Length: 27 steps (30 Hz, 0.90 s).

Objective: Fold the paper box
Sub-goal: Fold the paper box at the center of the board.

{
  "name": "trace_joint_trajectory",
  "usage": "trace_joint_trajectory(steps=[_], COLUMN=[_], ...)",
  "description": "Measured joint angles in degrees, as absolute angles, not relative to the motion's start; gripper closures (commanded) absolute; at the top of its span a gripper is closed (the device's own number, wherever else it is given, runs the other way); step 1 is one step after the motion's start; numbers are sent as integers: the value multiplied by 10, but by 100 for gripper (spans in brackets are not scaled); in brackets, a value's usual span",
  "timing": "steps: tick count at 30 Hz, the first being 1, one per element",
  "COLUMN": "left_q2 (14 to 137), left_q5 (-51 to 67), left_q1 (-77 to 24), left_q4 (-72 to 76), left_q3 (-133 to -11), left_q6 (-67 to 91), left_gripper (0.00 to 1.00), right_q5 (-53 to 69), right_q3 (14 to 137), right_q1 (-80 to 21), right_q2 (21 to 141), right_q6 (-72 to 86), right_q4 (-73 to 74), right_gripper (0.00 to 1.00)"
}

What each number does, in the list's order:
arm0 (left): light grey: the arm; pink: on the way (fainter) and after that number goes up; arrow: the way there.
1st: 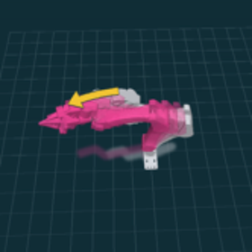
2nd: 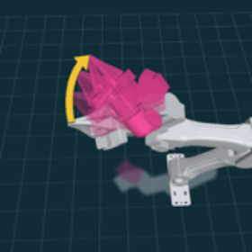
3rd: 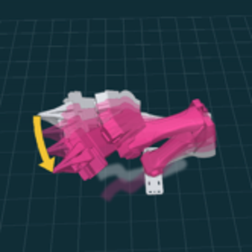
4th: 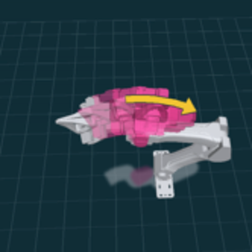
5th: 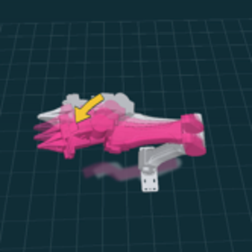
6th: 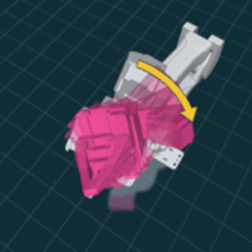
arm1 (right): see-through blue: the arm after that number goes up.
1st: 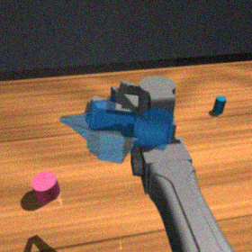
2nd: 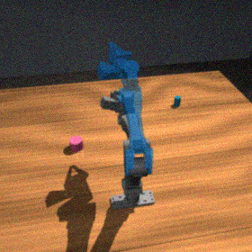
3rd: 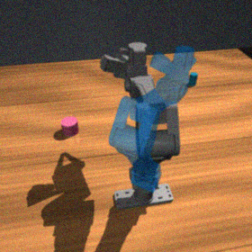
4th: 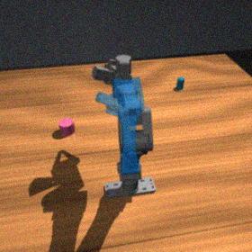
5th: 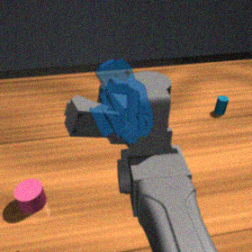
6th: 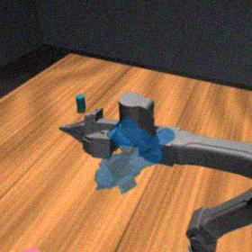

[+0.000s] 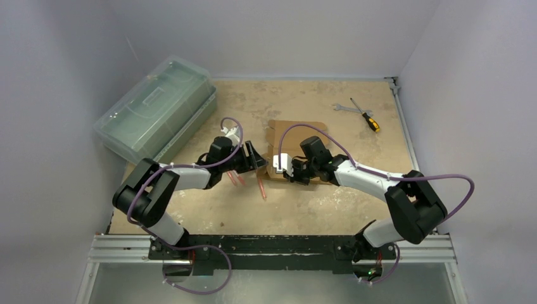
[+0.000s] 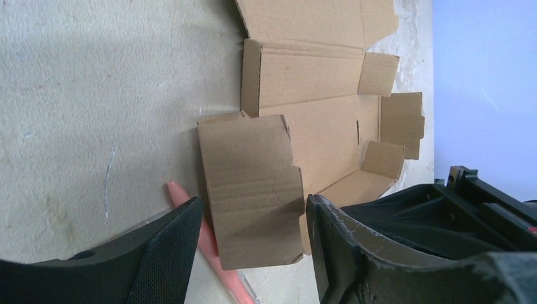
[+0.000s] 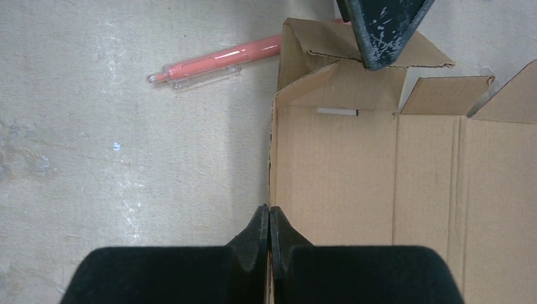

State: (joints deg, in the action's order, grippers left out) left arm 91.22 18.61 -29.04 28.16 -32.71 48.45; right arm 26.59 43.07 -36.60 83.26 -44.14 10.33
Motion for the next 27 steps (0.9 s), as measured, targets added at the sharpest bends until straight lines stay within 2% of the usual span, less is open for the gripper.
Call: trace_joint_trajectory(steps=[9,12,15,18,20,27], left_q2=[920,921,922,922,922,922], left_q5=[187,189,189,188,188,187], left_q1=[-284,-284,-284,-284,-283,-283], left_q4=[289,290,289,286,285,282], left_q3=[-346,-346,-346,-346,-346,-349], left_q6=[485,485,485,485,485,484], left_gripper=[39,39,39,39,39,39], right_q5=[268,268,278,300,318,397], right_q3=[431,431,432,444,456,501], right_q1=[-359,-359,-359,-354,-344,-241], right_q2=[833,833,832,832,824,758], right_q6=[-441,-439,-433,-426,-422,-418], right_q4=[103,103,108,124,135,184], right_gripper=[98,85,59,41,34,19])
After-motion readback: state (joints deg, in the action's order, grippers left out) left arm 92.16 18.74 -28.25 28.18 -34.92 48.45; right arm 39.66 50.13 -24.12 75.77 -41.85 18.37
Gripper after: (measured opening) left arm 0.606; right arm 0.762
